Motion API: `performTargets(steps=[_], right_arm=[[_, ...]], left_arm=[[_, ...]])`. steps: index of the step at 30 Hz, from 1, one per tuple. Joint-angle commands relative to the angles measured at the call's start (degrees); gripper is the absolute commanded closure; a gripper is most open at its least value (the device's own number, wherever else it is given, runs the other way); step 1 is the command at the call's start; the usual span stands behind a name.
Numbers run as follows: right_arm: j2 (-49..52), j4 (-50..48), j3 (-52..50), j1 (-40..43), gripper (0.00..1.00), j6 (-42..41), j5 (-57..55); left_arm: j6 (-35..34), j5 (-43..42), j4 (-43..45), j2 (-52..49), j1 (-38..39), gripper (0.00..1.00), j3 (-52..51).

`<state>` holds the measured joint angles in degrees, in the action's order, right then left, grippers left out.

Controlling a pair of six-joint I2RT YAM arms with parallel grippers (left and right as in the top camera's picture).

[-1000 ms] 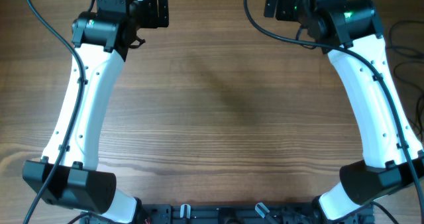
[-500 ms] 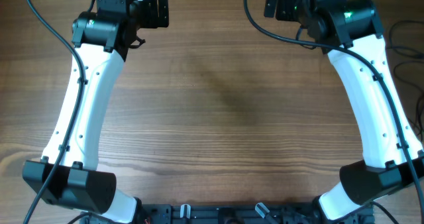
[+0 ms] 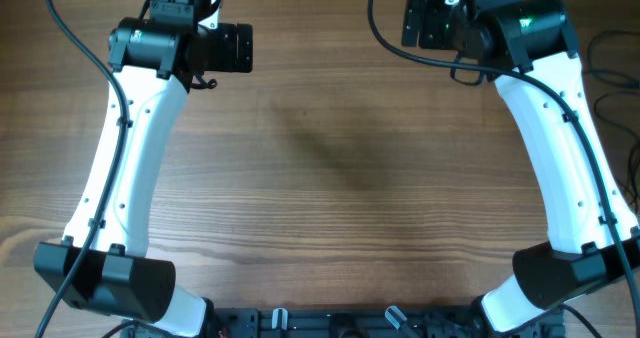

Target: Untangle cables

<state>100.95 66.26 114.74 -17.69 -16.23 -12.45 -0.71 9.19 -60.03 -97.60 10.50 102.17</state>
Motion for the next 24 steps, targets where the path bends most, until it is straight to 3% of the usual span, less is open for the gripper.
performTargets(steps=[1, 8, 13, 24], right_arm=[[0.9, 1.3, 0.0, -0.1, 0.0, -0.5, 3.6], [0.9, 6.1, 0.0, -0.1, 0.0, -0.5, 12.6], [0.9, 8.4, 0.0, -0.1, 0.0, -0.5, 12.7], [0.9, 8.3, 0.0, -0.1, 0.0, -0.5, 10.6]], left_arm=[[0.7, 0.5, 0.4, 0.3, 0.0, 0.0, 0.1], [0.2, 0.5, -1.2, 0.4, 0.0, 0.0, 0.1], [0.0, 0.2, -5.6, 0.5, 0.0, 0.0, 0.1], [0.0, -0.3, -4.0, 0.5, 0.0, 0.0, 0.1]])
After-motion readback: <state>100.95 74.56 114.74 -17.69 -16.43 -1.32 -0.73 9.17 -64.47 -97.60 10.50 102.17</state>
